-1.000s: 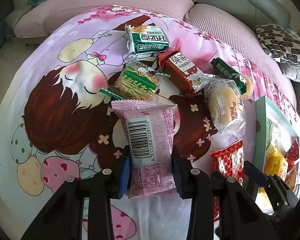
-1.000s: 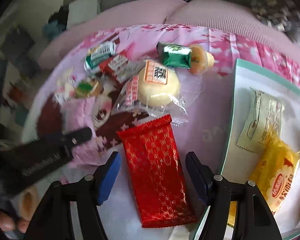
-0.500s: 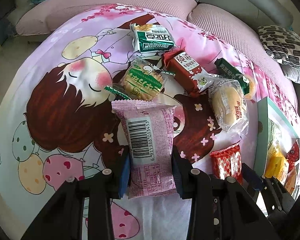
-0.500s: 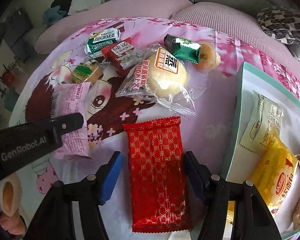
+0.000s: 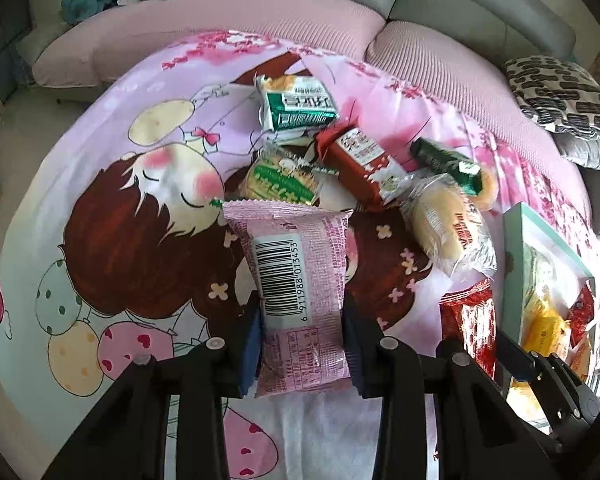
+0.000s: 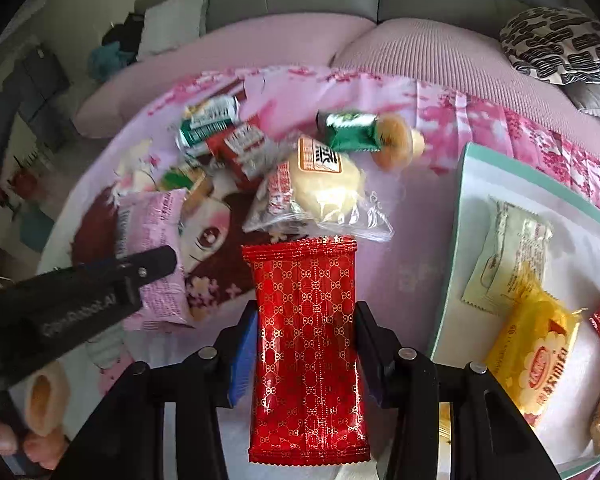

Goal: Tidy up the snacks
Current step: 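Lift both packs and carry them over the tray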

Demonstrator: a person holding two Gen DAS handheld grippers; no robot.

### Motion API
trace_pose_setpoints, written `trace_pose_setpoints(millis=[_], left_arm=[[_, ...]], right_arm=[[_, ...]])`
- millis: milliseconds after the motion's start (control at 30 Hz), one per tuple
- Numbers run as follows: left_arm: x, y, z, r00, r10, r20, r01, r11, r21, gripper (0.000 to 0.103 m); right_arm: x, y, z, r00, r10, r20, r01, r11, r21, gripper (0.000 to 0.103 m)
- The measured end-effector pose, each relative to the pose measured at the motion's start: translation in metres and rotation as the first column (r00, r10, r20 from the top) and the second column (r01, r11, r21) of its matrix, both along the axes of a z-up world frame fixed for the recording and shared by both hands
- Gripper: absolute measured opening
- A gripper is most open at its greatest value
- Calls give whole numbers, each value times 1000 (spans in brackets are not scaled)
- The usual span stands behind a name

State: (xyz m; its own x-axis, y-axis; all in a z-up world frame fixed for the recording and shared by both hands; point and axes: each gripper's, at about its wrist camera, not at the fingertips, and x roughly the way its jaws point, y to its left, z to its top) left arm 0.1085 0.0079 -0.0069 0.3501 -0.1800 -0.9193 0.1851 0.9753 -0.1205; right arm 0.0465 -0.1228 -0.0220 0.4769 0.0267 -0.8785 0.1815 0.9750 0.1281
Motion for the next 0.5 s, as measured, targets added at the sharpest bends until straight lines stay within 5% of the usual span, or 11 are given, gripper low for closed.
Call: trace_pose_setpoints(millis=[500], left_arm=[[-12,5,36,992,16,125,-10,998,-55,38]], right_arm=[[-23,-10,60,985,-44,166,43,999,8,48]])
